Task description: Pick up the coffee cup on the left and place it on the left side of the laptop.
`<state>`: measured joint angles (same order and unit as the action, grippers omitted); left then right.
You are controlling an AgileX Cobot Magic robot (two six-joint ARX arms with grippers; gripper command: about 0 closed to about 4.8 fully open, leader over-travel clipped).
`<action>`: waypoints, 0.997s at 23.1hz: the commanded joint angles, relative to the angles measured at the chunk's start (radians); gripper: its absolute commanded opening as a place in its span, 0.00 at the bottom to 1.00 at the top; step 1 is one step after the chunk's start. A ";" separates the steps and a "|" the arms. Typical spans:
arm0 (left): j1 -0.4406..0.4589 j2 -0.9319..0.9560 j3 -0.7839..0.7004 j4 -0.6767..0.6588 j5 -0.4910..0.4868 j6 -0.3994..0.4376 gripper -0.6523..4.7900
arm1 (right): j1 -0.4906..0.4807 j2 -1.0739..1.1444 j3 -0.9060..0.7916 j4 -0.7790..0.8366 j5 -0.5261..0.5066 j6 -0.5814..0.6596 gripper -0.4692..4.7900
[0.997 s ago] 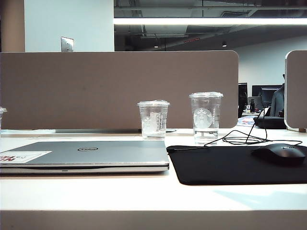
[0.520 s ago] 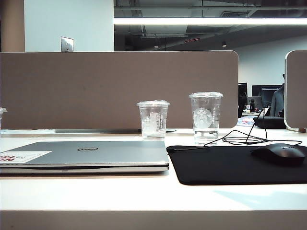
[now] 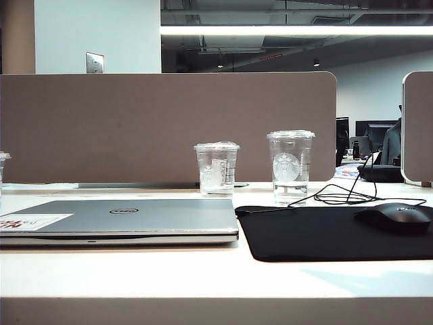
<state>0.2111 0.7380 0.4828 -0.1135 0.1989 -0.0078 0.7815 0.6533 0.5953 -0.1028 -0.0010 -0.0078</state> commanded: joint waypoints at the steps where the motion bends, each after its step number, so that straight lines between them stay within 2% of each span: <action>1: -0.021 -0.109 0.001 -0.039 -0.021 -0.011 0.11 | 0.000 -0.002 0.007 0.024 -0.001 0.000 0.09; 4: -0.059 -0.238 0.001 -0.047 -0.095 -0.011 0.11 | 0.000 -0.002 0.007 0.024 -0.001 0.000 0.09; 8: -0.065 -0.330 -0.008 -0.049 -0.093 -0.013 0.11 | 0.000 -0.002 0.007 0.024 -0.001 0.000 0.09; 10: -0.110 -0.370 -0.028 -0.035 -0.146 -0.016 0.11 | 0.000 -0.002 0.007 0.024 0.001 0.000 0.09; 15: -0.296 -0.412 -0.138 0.073 -0.199 0.002 0.11 | 0.000 -0.002 0.007 0.024 0.002 0.000 0.09; 19: -0.304 -0.496 -0.234 0.163 -0.199 0.008 0.11 | 0.000 -0.002 0.007 0.024 0.002 0.000 0.09; 23: -0.304 -0.568 -0.293 0.163 -0.195 0.007 0.11 | 0.000 -0.002 0.007 0.024 0.002 0.000 0.09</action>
<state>-0.0963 0.1822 0.2005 0.0380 0.0055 -0.0036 0.7815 0.6533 0.5953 -0.1028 -0.0010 -0.0078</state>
